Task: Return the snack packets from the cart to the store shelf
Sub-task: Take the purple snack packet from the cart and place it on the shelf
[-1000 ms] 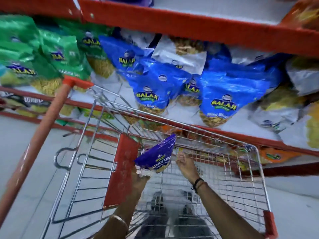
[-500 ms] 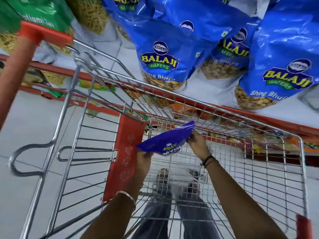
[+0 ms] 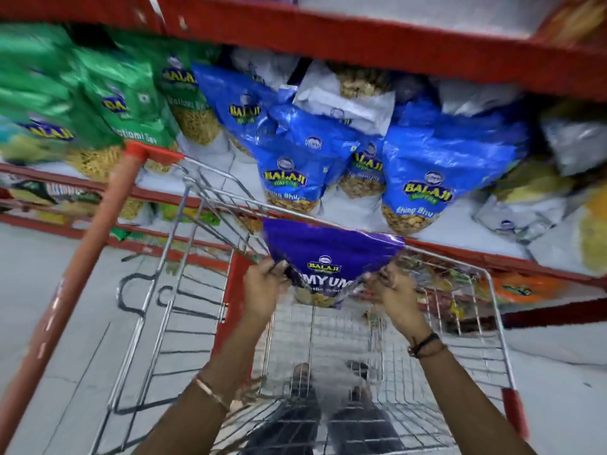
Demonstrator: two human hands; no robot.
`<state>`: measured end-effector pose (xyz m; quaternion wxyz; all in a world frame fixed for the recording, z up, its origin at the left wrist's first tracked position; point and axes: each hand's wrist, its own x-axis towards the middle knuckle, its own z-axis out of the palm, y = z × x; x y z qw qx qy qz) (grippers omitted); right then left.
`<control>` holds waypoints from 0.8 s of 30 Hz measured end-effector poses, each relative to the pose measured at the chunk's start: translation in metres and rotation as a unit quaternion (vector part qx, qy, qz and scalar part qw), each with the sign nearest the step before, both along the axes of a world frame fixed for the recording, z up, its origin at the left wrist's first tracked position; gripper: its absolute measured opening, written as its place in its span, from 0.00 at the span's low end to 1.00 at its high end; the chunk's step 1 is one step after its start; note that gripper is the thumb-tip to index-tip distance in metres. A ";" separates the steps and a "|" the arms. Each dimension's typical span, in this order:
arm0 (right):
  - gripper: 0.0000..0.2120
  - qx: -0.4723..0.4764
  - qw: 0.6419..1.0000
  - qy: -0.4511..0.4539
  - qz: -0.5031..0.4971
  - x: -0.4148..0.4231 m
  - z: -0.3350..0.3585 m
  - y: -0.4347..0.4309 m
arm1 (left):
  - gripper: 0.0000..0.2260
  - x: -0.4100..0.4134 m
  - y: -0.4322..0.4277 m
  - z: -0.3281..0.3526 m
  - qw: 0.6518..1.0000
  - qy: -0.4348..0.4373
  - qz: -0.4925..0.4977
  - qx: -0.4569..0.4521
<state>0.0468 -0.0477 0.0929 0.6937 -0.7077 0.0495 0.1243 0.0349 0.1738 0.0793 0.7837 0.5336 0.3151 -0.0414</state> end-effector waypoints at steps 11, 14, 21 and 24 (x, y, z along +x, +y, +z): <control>0.09 0.160 0.972 -0.174 -0.015 0.023 0.227 -0.030 | 0.09 0.020 -0.031 0.252 0.946 -0.304 -0.055 0.099; 0.13 0.183 0.952 -0.246 0.013 0.034 0.283 -0.034 | 0.08 0.035 -0.035 0.297 0.924 -0.368 -0.039 0.096; 0.13 0.203 0.915 -0.347 -0.026 0.103 0.340 -0.029 | 0.06 0.108 -0.049 0.348 0.888 -0.450 0.006 0.093; 0.11 0.204 0.914 -0.343 -0.067 0.144 0.338 -0.023 | 0.08 0.151 -0.051 0.353 0.900 -0.425 0.013 0.098</control>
